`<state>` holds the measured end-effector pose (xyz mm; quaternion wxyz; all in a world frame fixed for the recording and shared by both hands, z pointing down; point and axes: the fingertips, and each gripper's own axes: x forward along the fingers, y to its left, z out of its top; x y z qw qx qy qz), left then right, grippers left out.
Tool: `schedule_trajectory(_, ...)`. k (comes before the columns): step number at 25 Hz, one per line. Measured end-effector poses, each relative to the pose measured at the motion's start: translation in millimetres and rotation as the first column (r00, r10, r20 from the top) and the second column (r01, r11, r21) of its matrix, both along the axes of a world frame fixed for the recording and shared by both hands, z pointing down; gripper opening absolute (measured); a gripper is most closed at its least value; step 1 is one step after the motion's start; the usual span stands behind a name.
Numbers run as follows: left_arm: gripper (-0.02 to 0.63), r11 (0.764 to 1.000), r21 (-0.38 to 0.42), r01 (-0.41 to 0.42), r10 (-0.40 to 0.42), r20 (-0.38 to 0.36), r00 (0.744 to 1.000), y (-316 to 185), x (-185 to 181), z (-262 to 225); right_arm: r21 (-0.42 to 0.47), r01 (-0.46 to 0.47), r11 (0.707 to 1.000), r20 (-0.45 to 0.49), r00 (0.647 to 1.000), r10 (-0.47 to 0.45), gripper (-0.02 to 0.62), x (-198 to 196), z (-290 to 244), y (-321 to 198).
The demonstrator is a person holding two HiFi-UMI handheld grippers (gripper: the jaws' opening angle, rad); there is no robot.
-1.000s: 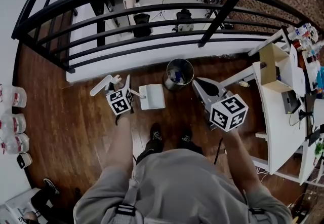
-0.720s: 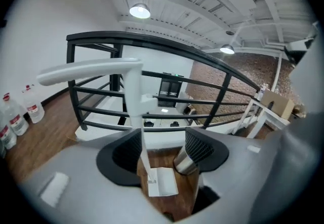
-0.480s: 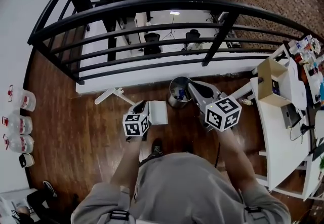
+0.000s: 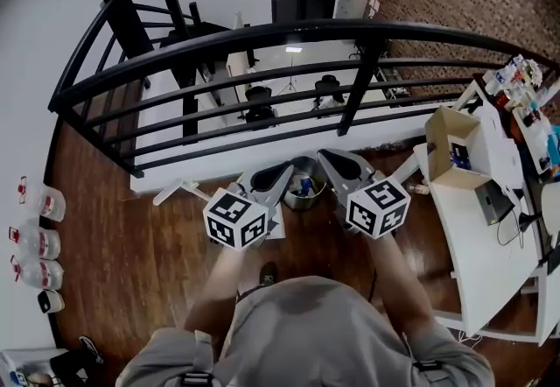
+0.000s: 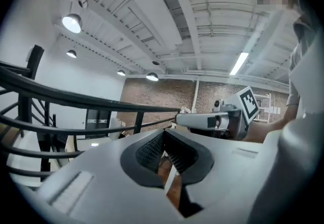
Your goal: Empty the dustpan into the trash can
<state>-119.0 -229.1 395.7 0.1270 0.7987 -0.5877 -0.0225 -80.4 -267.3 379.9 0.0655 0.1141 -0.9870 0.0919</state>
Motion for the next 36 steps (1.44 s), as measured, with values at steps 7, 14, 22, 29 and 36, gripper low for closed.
schedule_trajectory(7,0.006,0.999,0.037,-0.015,0.013,0.057,0.998,-16,25,-40,0.042,-0.009,0.999,0.069,0.998,0.006,-0.002,20,-32,-4)
schedule_trajectory(14,0.006,1.0,0.006,-0.016,0.015,0.071,0.997,-26,35,-35,0.046,-0.015,0.999,0.071,0.997,0.012,-0.002,30,-33,-10)
schedule_trajectory(22,0.006,0.999,-0.025,-0.027,0.03,0.089,0.996,-31,43,-30,0.034,-0.007,0.999,0.071,0.997,0.005,-0.002,37,-32,-11)
schedule_trajectory(29,0.006,0.998,-0.04,-0.041,0.045,0.089,0.995,-32,49,-25,0.031,-0.013,0.999,0.074,0.997,0.011,-0.002,41,-31,-13)
schedule_trajectory(36,0.006,0.998,-0.042,-0.047,0.05,0.084,0.995,-30,46,-25,0.03,-0.016,0.999,0.069,0.998,0.014,-0.002,39,-29,-11)
